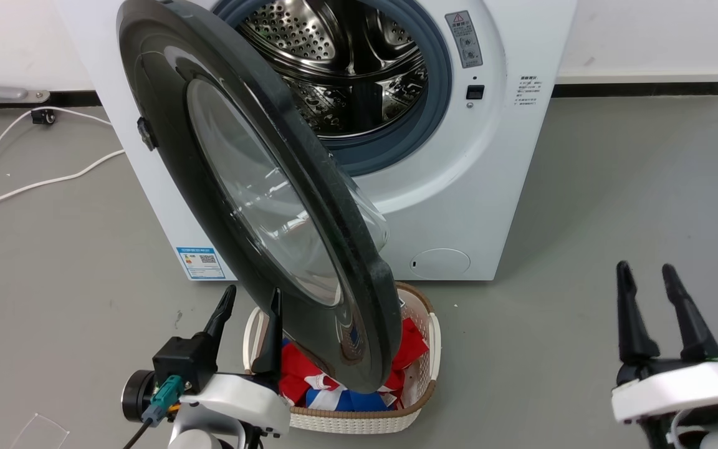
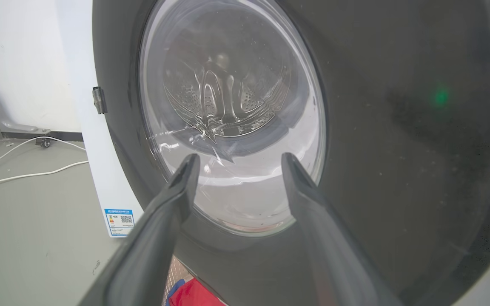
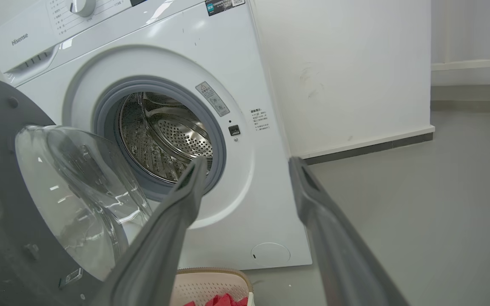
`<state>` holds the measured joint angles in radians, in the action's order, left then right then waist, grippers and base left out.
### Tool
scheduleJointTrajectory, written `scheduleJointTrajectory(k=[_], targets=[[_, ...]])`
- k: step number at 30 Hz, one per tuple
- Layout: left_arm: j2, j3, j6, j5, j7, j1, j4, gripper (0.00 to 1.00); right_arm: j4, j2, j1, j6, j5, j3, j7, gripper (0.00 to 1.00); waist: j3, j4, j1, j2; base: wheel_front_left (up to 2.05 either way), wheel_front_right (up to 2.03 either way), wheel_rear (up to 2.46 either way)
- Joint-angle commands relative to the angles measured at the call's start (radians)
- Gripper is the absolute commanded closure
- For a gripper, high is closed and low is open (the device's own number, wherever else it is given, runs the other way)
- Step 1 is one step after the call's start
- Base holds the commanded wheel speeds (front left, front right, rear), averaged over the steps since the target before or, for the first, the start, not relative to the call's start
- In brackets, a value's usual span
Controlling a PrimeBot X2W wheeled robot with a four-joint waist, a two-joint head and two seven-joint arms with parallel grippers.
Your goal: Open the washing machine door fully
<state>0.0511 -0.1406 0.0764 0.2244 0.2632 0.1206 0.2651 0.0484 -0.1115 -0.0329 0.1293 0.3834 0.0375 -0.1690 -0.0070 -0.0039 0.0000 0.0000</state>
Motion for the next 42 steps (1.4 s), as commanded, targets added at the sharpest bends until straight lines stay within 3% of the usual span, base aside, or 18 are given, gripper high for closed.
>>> scheduleJointTrajectory(k=[1,5,13,26,41,42], targets=[[-0.001,0.003,0.002,0.0,0.002,-0.013,-0.001,0.0,-0.005,0.007,0.018,0.003,-0.007,-0.003,0.002,0.0,-0.001,0.001,0.0,0.0,0.0,0.0,0.0],[-0.001,0.004,0.004,0.003,0.002,-0.014,0.001,0.0,-0.032,0.027,0.062,0.001,-0.144,-0.024,0.014,0.0,-0.002,0.004,0.0,0.0,0.0,0.0,0.0],[-0.001,-0.007,-0.002,0.012,0.002,-0.029,0.002,0.0,-0.039,0.058,0.102,0.001,-0.249,-0.028,0.012,0.0,-0.005,0.002,0.0,0.0,0.0,0.0,0.0],[-0.001,-0.013,-0.009,0.024,0.002,-0.029,0.007,0.0,-0.044,0.062,0.093,0.001,-0.234,0.024,0.003,0.0,-0.005,0.004,0.0,0.0,0.0,0.0,0.0],[-0.001,-0.009,-0.011,0.018,0.002,-0.017,0.019,0.0,-0.066,0.062,0.108,0.001,-0.238,0.004,0.035,0.0,-0.008,0.004,0.0,0.0,0.0,0.0,0.0],[-0.001,-0.01,-0.012,0.018,0.002,-0.014,0.022,0.54,-0.066,0.062,0.109,0.001,-0.24,0.004,0.037,0.0,-0.009,0.003,0.0,0.0,0.0,0.0,0.0]])
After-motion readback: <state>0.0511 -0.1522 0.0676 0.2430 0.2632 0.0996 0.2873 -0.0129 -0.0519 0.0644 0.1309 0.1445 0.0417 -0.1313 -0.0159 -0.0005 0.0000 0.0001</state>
